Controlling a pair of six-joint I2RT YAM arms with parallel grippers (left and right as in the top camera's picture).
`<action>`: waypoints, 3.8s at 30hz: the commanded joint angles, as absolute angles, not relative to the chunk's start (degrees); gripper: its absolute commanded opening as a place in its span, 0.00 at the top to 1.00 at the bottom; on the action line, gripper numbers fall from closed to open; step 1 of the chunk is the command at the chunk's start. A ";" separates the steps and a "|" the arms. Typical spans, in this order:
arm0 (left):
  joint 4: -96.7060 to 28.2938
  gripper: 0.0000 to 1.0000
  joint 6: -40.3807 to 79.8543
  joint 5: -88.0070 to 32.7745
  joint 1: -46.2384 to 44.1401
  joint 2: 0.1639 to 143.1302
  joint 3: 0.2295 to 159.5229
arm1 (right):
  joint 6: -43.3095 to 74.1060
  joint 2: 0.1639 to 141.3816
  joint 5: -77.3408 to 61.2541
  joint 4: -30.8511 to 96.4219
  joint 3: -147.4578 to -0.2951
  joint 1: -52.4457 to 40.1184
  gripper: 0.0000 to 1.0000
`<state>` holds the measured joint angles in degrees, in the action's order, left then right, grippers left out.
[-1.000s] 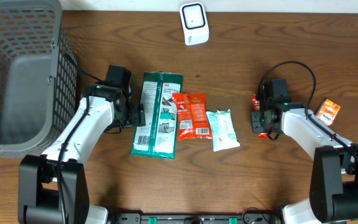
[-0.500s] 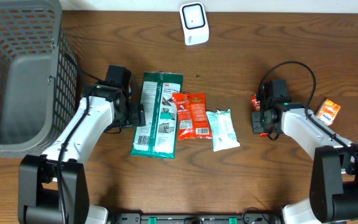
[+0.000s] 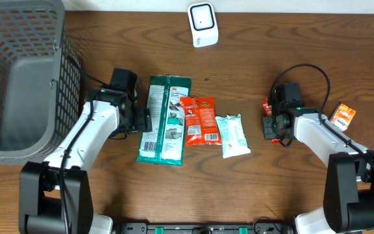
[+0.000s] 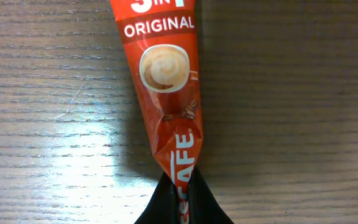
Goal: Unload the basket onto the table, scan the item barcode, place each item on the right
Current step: 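Grasp the red Nescafe stick with right gripper, then lift the stick up toward the white barcode scanner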
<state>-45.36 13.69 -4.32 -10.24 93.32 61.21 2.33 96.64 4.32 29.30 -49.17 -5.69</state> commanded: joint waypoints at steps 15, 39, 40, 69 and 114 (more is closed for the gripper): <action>-45.54 0.14 13.87 -3.81 -10.22 93.25 61.45 | 1.23 98.10 2.24 29.30 -48.66 -5.34 0.99; -45.54 0.14 13.87 -3.81 -10.22 93.25 61.45 | 6.87 90.11 -3.36 59.42 -78.94 -5.34 0.99; -45.54 0.14 13.87 -3.84 -10.22 93.25 61.45 | 7.44 90.11 -3.77 60.97 -81.45 -5.34 0.99; -45.54 0.14 13.87 -3.81 -10.22 93.25 61.45 | 12.88 130.63 -2.24 70.61 -144.86 -19.68 0.99; -45.54 0.14 13.85 -3.84 -10.22 93.25 61.45 | 7.38 134.91 5.76 60.99 -144.73 -21.37 0.99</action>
